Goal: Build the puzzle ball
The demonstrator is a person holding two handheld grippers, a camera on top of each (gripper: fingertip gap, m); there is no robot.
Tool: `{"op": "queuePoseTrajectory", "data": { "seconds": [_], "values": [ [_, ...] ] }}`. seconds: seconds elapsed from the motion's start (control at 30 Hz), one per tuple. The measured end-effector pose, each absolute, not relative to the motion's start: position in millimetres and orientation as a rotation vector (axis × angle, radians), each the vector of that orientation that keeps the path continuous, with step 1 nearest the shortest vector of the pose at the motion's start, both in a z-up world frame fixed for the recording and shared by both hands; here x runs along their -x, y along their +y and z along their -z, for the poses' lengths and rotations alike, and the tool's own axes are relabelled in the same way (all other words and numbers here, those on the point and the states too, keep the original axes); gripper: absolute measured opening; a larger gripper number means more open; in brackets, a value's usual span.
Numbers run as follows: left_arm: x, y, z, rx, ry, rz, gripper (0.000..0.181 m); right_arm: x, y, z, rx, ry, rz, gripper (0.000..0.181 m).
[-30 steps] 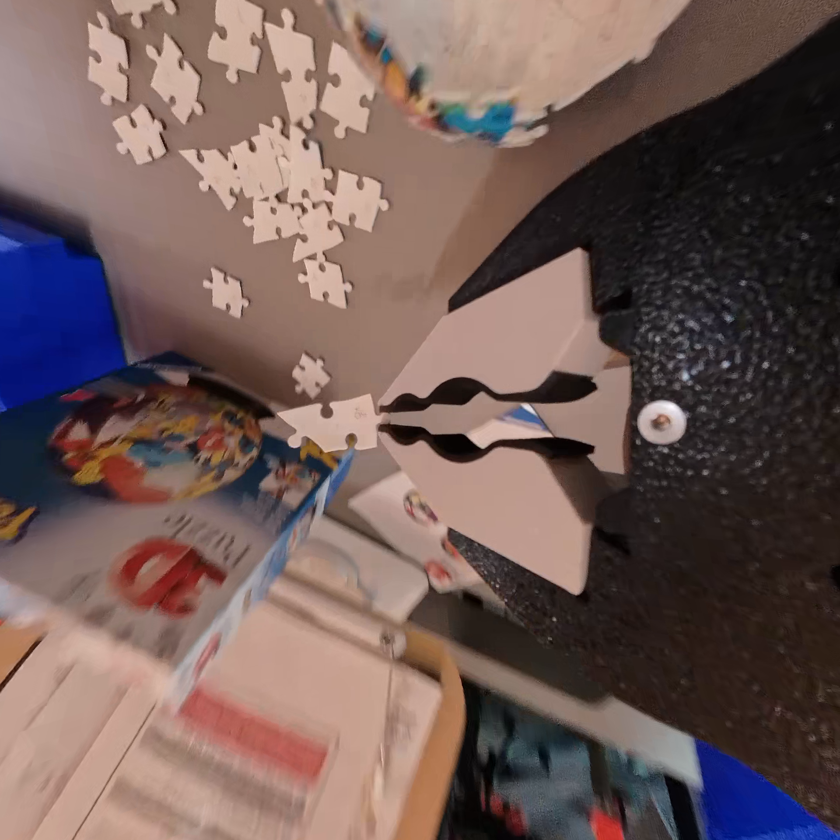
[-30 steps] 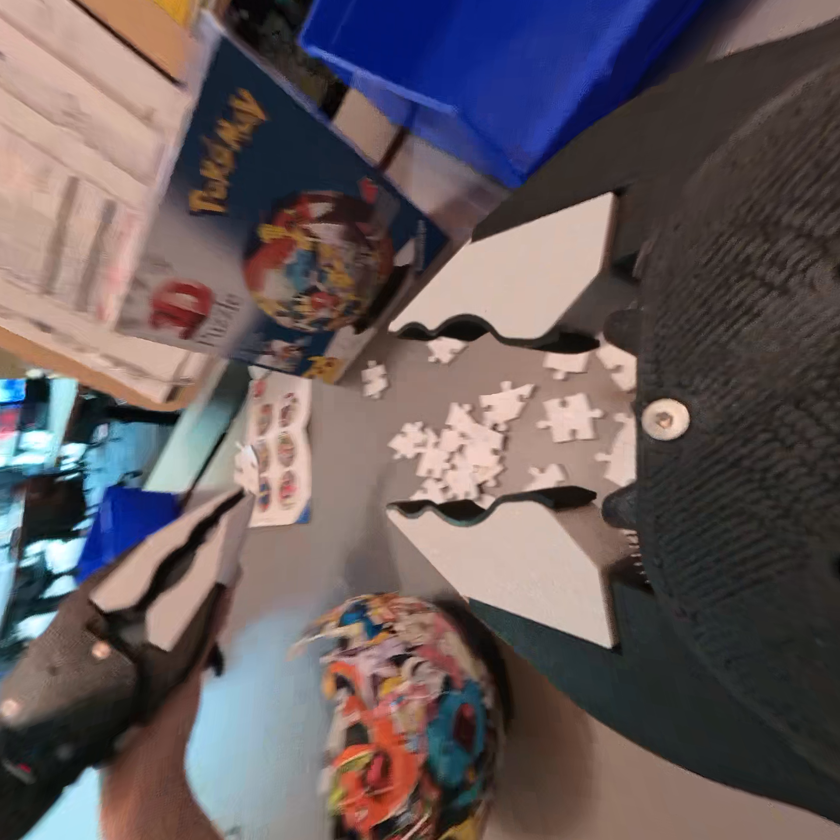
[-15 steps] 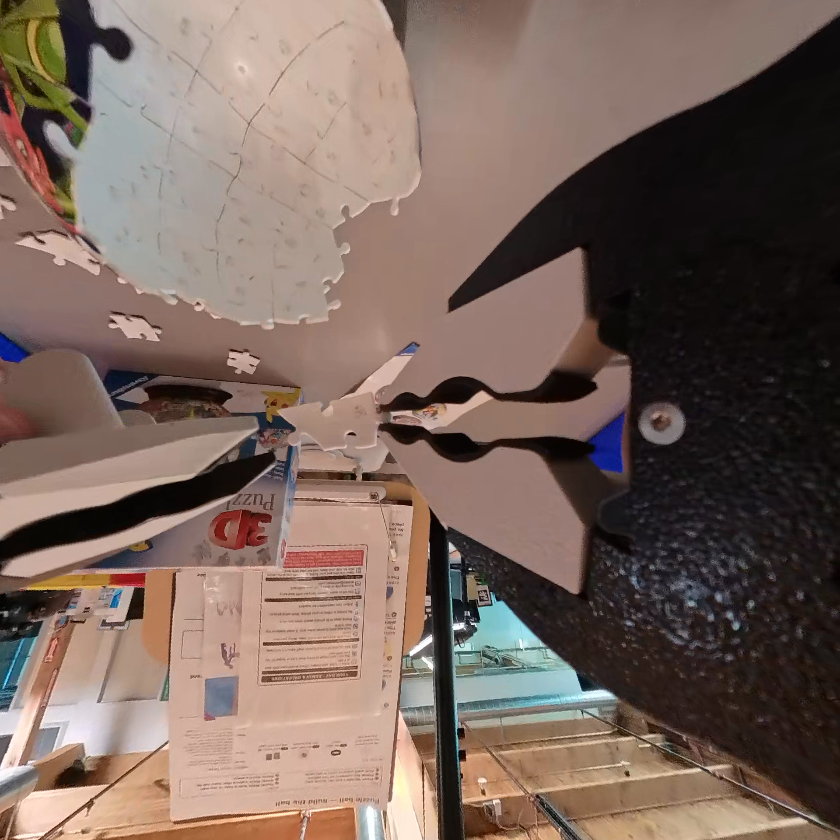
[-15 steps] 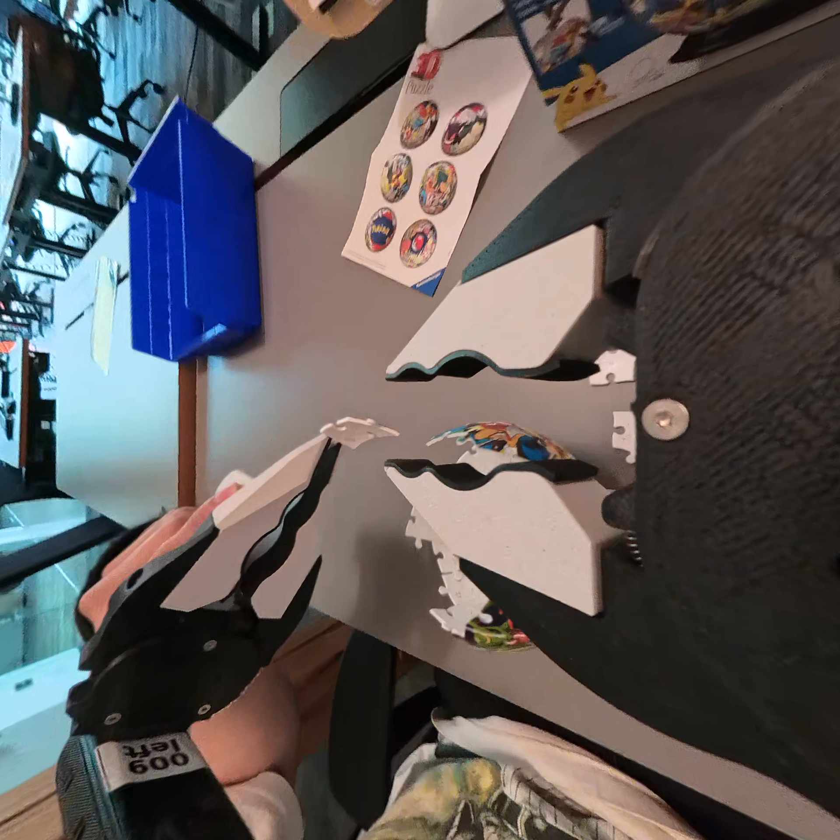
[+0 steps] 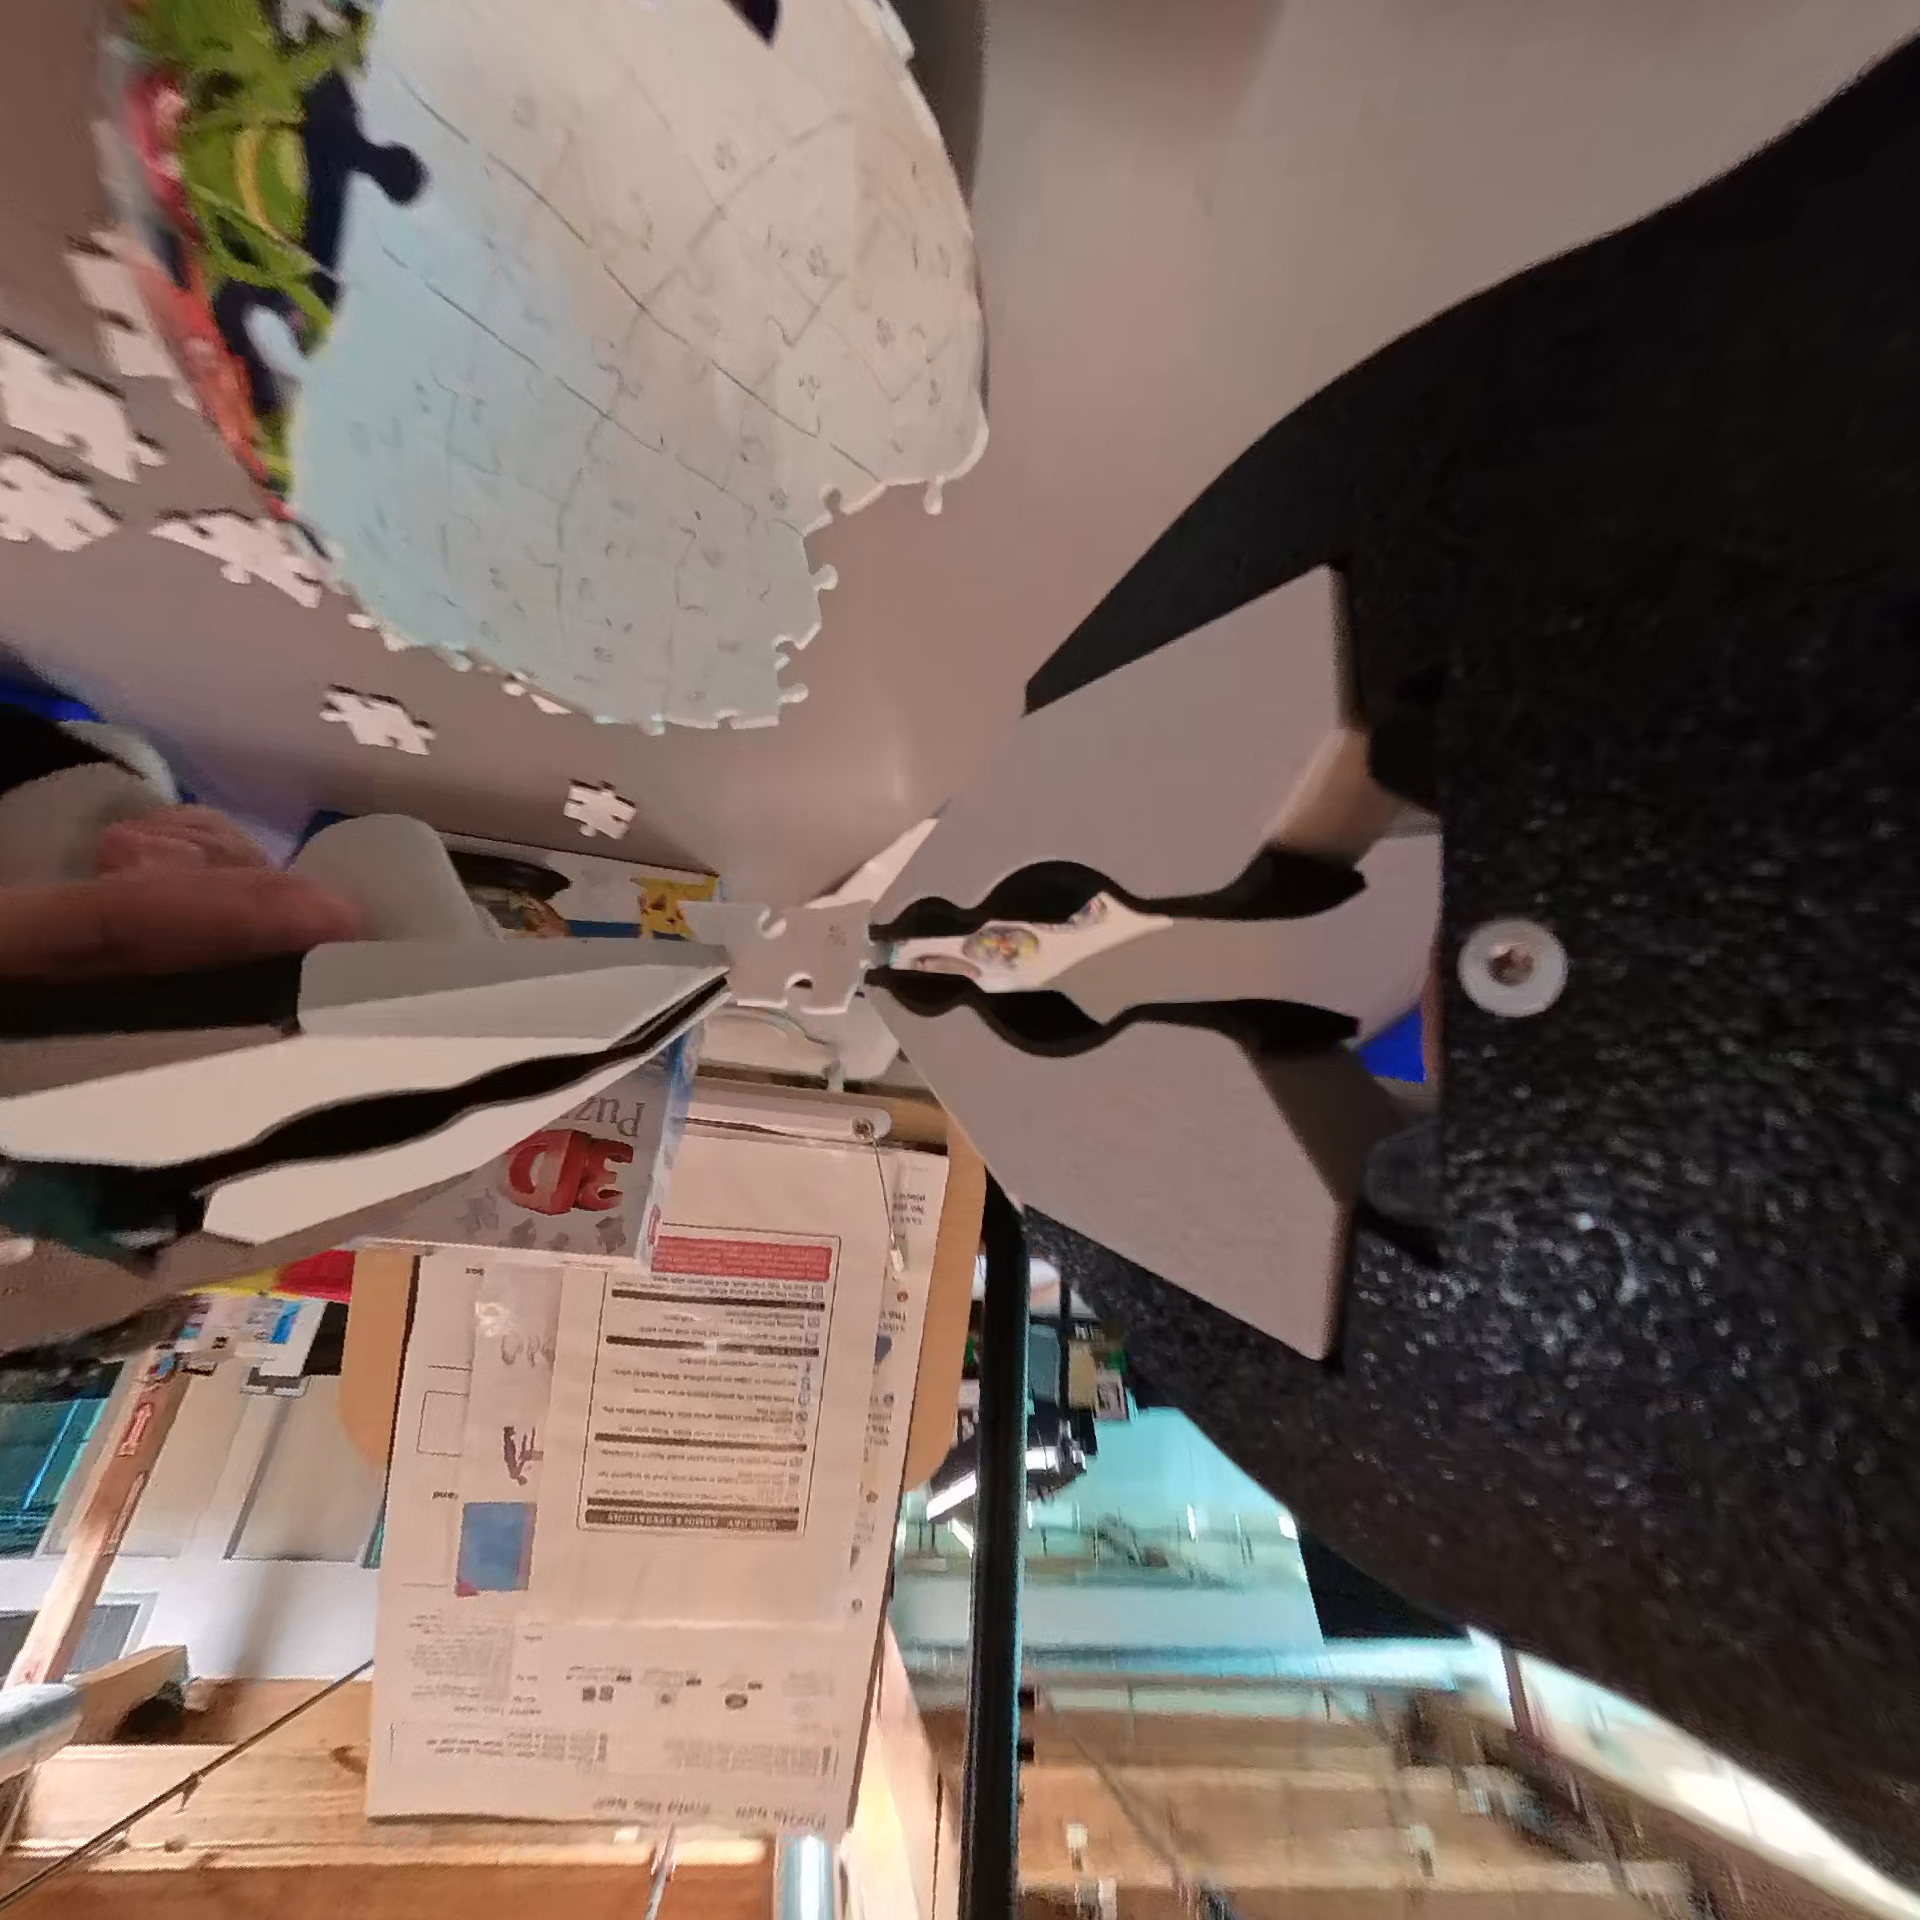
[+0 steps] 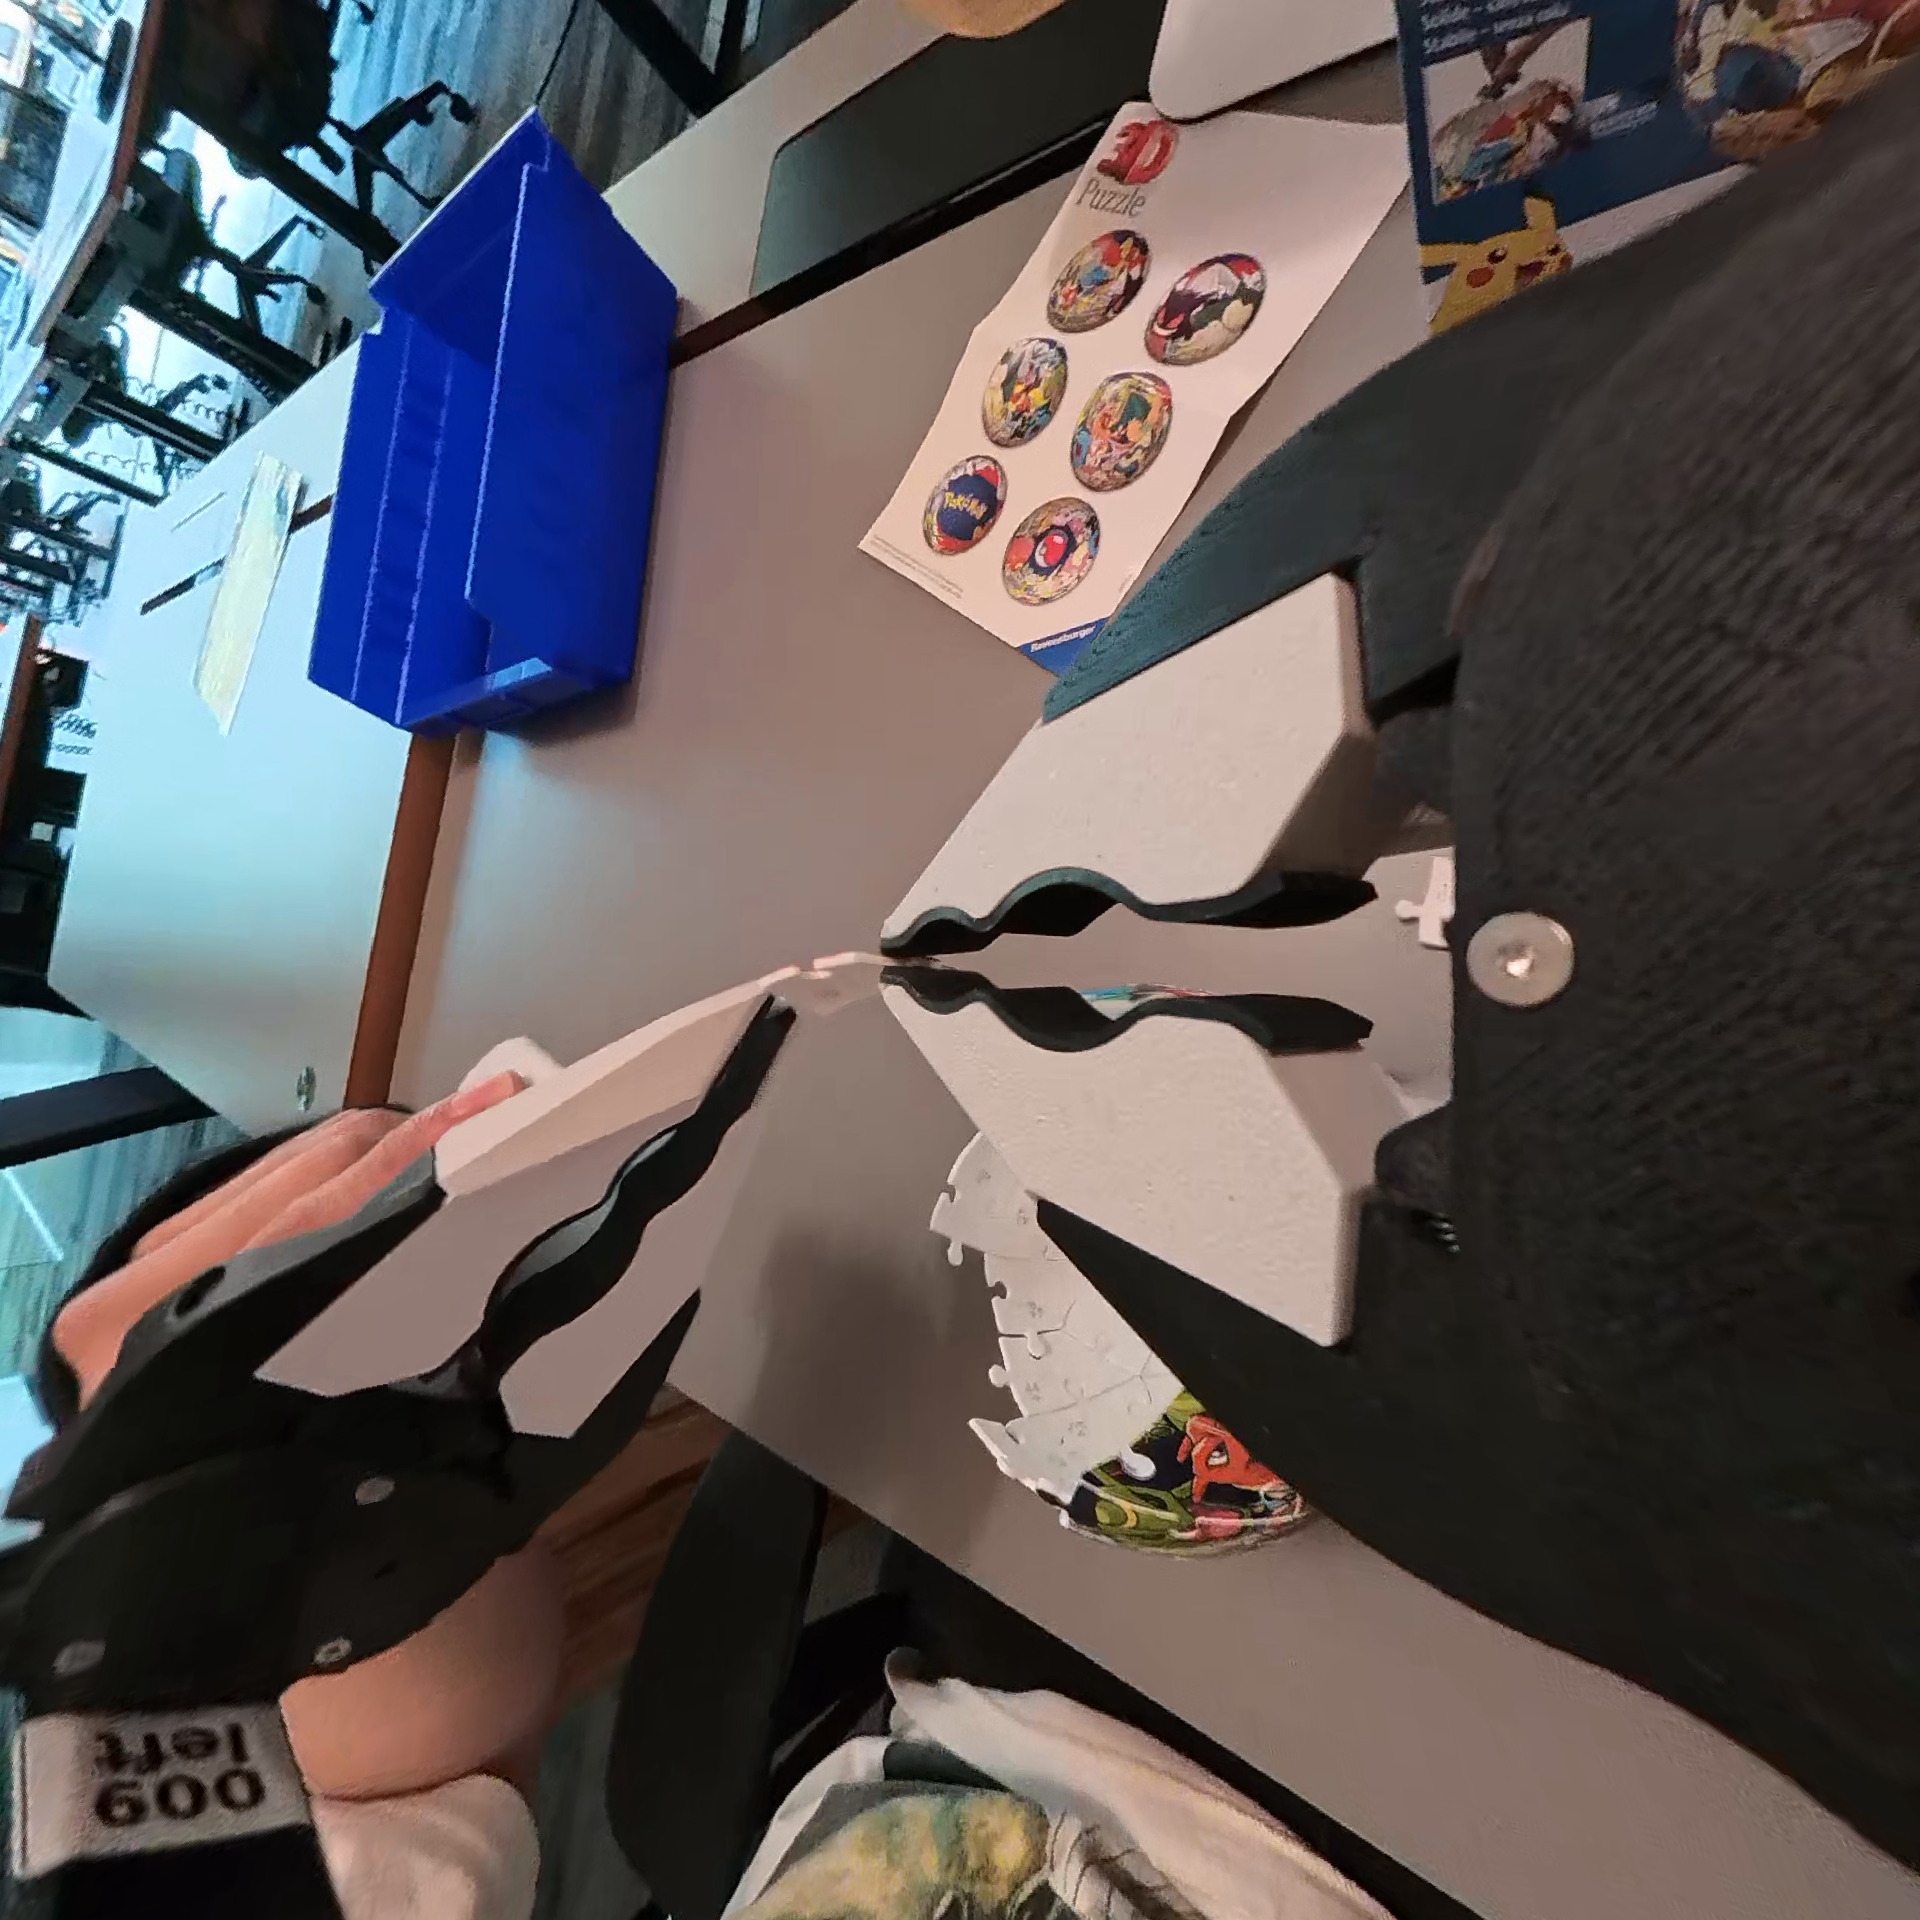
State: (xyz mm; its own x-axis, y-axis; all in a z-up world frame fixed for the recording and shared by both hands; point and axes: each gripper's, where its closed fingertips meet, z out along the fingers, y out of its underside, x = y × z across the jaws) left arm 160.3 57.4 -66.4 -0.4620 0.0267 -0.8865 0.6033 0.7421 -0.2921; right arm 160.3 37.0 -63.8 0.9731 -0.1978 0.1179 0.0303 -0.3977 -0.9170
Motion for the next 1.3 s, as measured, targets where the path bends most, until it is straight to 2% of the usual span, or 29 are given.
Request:
{"op": "queuePoseTrajectory", "data": {
  "seconds": [0.13, 0.23, 0.4, 0.67, 0.77, 0.93, 1.1, 1.2, 1.3],
  "values": [
    [-149.9, 62.1, 57.5, -0.357, 2.039, 1.000, 0.003, -156.0, 39.2, 58.4, 1.929, 0.070, 0.237, 0.001],
    [-144.2, 69.3, 57.1, -0.152, 2.227, 1.245, 0.021, -152.1, 38.5, 62.2, 1.938, 0.025, 0.223, 0.001],
    [-134.0, 67.6, 74.9, 0.079, 2.510, 1.401, 0.024, -147.1, 44.0, 63.4, 1.911, -0.022, 0.191, 0.001],
    [-136.6, 60.3, 75.9, 0.198, 2.588, 1.473, 0.014, -141.5, 47.4, 65.4, 1.905, -0.068, 0.181, 0.001],
    [-138.0, 58.3, 74.2, 0.191, 2.578, 1.498, 0.003, -140.8, 49.9, 64.5, 1.898, -0.067, 0.171, 0.001],
    [-141.8, 62.1, 82.7, 0.312, 2.622, 1.477, 0.000, -138.7, 51.3, 73.7, 1.937, -0.083, 0.165, 0.003],
    [-141.8, 72.9, 104.0, 0.546, 2.688, 1.352, 0.000, -148.1, 49.2, 63.8, 1.909, -0.051, 0.263, 0.023],
    [-137.0, 78.0, 120.1, 0.653, 2.723, 1.225, 0.000, -151.2, 49.7, 76.1, 1.988, -0.052, 0.265, 0.042],
    [-136.9, 80.3, 131.8, 0.742, 2.722, 1.121, 0.000, -157.7, 50.5, 90.3, 2.083, -0.074, 0.283, 0.044]
  ]
}}
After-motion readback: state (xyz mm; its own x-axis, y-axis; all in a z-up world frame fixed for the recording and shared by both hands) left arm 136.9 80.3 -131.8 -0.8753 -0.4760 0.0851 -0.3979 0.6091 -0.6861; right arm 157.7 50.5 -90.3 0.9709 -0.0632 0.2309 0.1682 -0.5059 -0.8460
